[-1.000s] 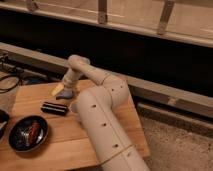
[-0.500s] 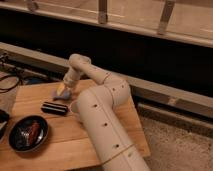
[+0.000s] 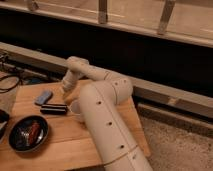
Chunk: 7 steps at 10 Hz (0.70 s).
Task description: Wipe the white sponge on the table
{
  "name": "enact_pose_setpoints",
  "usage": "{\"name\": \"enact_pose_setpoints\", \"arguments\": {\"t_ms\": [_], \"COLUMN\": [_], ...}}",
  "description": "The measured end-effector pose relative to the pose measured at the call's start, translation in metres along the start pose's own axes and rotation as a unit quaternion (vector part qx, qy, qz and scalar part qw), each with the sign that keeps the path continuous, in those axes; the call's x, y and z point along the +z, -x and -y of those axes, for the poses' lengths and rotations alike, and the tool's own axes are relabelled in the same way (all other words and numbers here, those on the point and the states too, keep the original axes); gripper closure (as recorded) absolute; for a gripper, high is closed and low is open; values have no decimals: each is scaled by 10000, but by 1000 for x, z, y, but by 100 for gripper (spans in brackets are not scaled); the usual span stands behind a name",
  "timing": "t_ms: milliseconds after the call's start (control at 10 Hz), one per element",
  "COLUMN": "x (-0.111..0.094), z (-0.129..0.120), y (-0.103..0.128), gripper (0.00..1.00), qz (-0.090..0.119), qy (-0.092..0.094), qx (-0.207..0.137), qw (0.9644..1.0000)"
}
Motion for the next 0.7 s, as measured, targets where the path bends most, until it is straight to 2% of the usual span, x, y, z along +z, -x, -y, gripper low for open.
{"name": "enact_pose_setpoints", "arguments": {"t_ms": [100,200,400,700], "x": [-2,-2,-14,-57], "z": [-2,0,-4,-35], "y": [0,-1,3,18], "gripper": [91,82,62,30], "qz": [-2,-7,110,321], "qy": [-9,-23,-208,-627], "qx": [-12,-13,-168,-564], "qw": [10000,10000,9996,9959]}}
